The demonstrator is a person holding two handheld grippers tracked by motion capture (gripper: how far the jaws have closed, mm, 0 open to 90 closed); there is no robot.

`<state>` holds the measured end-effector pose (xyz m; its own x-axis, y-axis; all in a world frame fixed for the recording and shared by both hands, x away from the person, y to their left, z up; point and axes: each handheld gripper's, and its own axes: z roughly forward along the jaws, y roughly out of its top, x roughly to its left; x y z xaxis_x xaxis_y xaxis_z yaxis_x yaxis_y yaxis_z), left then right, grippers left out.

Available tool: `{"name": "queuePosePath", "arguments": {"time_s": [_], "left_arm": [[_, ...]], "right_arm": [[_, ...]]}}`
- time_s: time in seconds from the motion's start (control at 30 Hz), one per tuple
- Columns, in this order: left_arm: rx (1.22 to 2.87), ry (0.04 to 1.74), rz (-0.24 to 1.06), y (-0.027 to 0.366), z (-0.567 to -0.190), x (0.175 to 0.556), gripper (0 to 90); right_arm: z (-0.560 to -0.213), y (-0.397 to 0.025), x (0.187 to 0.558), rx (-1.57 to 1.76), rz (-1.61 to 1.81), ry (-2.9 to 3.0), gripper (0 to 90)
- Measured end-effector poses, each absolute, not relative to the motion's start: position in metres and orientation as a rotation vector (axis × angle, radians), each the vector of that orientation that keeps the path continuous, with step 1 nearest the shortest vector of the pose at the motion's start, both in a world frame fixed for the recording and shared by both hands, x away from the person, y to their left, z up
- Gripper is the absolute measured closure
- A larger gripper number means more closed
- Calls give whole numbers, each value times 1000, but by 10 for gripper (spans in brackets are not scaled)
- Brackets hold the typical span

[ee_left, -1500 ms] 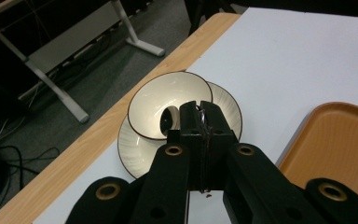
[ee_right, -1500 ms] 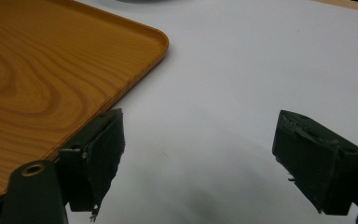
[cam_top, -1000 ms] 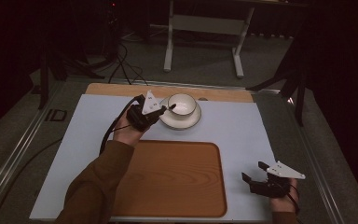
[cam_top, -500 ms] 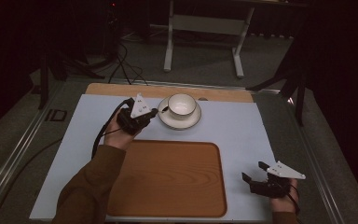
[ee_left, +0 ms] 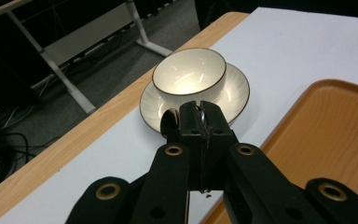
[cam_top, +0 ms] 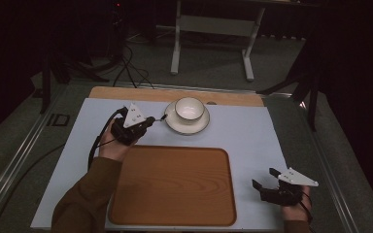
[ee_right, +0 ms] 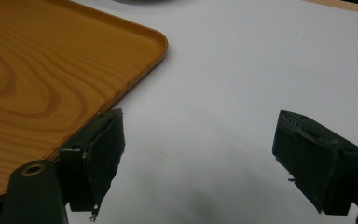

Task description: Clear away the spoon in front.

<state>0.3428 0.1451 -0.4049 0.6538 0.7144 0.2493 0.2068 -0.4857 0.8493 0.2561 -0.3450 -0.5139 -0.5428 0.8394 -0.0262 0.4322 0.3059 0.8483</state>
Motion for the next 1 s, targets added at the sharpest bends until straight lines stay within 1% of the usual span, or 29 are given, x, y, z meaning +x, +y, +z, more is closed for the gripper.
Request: {"name": "queuePosePath", "arguments": {"time_s": [1.0], "left_arm": [[2011, 759, 785, 183, -414, 317, 891]], "right_arm": [[-514, -345, 257, 1129, 1150, 2110, 167]]}}
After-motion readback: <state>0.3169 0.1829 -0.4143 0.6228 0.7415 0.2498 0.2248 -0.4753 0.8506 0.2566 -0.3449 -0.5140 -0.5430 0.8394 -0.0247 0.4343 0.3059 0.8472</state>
